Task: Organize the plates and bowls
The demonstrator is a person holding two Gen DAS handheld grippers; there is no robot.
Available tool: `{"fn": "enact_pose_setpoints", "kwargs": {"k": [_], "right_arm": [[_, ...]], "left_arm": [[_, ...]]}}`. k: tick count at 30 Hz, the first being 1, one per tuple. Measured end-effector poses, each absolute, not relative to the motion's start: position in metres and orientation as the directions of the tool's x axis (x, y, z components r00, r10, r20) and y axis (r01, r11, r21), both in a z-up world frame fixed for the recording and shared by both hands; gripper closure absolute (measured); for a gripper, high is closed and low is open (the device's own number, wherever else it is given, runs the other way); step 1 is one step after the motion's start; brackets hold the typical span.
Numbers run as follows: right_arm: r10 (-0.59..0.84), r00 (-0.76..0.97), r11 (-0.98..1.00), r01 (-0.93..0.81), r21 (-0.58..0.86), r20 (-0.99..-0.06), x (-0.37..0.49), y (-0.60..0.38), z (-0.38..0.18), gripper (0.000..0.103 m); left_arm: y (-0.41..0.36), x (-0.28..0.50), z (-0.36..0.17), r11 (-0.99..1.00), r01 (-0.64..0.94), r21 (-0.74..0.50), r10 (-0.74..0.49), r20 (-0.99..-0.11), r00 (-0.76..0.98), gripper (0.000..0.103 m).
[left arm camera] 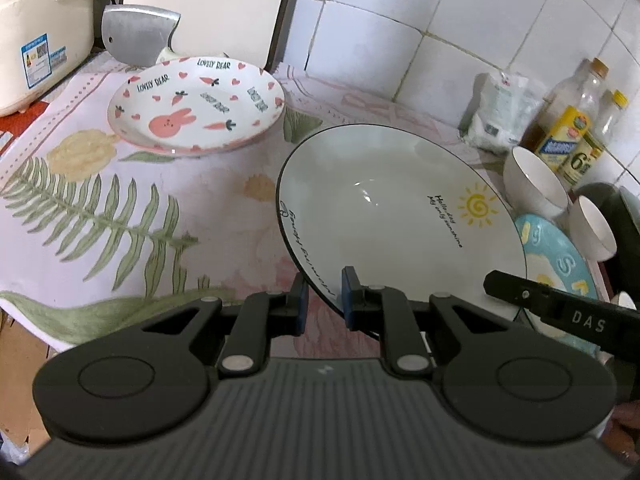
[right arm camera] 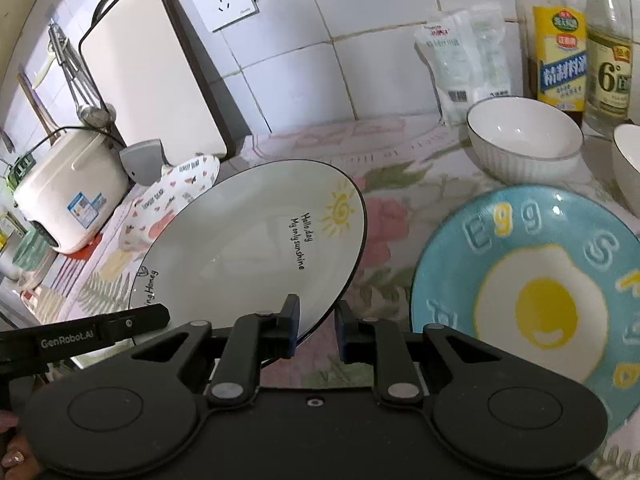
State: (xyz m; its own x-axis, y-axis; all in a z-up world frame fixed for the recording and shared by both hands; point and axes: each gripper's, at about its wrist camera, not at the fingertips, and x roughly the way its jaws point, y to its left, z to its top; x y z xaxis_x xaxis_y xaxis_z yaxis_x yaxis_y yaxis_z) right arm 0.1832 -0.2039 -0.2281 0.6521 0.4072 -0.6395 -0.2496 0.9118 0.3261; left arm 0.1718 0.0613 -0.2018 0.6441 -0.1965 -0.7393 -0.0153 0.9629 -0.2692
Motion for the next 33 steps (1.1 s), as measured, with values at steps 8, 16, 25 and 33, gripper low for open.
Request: {"fn": "enact_pose_setpoints", "kwargs": {"k": [8, 16, 25, 33], "right_arm": [[0.392, 0.638, 0.92, -0.252, 0.301, -0.663, 0.18, -0.201, -0.242, 0.08], [0.391, 0.629, 0.92, -0.257, 0.295, -0.672, 0.179, -0.2, -0.253, 0.079], [0.35, 0.641, 0.935, -0.277, 0.22, -0.683, 0.174, -0.194, -0.255, 0.079], [0.28, 0.656, 0.952, -0.286, 0.113, -0.7, 0.167, -0.183, -0.243, 0.073]], "left_arm": [[0.063, 0.169, -0.217, 0.959, -0.024, -0.283, -0.209, -0.759, 0.617, 0.088], [0.065, 0.168, -0.227, 0.956, -0.034, -0.293, -0.215, -0.771, 0.6, 0.088], [0.064, 0.17, -0.231, 0.954, -0.059, -0.293, -0.206, -0.788, 0.58, 0.088], [0.064, 0.169, -0.215, 0.961, -0.072, -0.266, -0.187, -0.821, 0.54, 0.085]]}}
